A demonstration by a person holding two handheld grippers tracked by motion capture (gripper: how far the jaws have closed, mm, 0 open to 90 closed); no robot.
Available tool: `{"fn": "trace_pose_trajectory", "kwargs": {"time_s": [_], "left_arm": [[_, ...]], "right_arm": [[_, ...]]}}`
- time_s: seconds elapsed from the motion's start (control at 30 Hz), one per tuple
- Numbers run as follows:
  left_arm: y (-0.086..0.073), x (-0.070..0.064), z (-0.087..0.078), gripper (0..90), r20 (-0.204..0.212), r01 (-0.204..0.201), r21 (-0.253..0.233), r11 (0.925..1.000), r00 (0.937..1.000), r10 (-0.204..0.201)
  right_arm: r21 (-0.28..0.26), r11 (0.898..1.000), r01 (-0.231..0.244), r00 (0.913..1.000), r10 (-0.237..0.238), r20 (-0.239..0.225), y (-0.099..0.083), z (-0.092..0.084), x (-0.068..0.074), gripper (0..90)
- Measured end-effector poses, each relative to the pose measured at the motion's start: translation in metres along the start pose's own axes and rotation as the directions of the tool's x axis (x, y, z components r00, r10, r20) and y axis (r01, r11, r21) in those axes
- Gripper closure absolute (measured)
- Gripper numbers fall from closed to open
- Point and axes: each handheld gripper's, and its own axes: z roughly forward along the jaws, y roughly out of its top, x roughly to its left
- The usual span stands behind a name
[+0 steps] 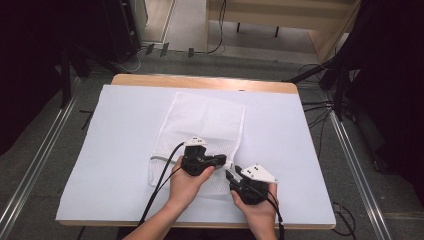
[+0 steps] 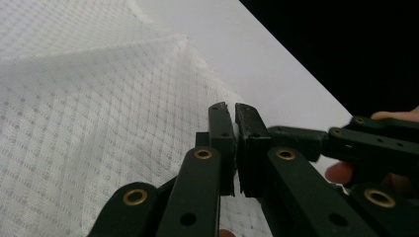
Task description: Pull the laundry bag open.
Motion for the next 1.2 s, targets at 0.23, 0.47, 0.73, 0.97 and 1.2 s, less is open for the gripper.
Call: {"fn": "trace_pose_trajectory", "kwargs": {"time_s": [0.23, 0.47, 0.73, 0.97, 1.2], "left_arm": [[-0.003, -0.001, 0.000, 88.3, 0.021, -0.006, -0.006, 1.0000, 0.9998, 0.006], [-0.006, 0.002, -0.001, 88.3, 0.026, -0.008, -0.004, 1.0000, 0.9996, 0.008], [-0.007, -0.001, -0.005, 88.3, 0.012, -0.056, -0.013, 0.9984, 0.9984, 0.056], [-0.013, 0.009, -0.008, 88.3, -0.020, -0.050, -0.001, 0.9988, 0.9986, 0.050], [-0.019, 0.022, -0.022, 88.3, -0.054, -0.043, -0.005, 0.9991, 0.9977, 0.042]], "right_arm": [[0.050, 0.992, -0.117, 0.9853, 0.122, -0.120, 0.005, 0.011, -0.013, 52.4], [0.060, 0.990, -0.129, 0.9633, 0.140, -0.229, 0.006, 0.011, -0.013, 85.9], [0.048, 0.993, -0.107, 0.9716, 0.115, -0.207, 0.007, 0.008, -0.008, 88.0], [0.050, 0.992, -0.117, 0.9725, 0.125, -0.197, 0.007, 0.007, -0.012, 88.2], [0.044, 0.994, -0.104, 0.9812, 0.109, -0.159, 0.008, 0.004, -0.020, 88.2]]}}
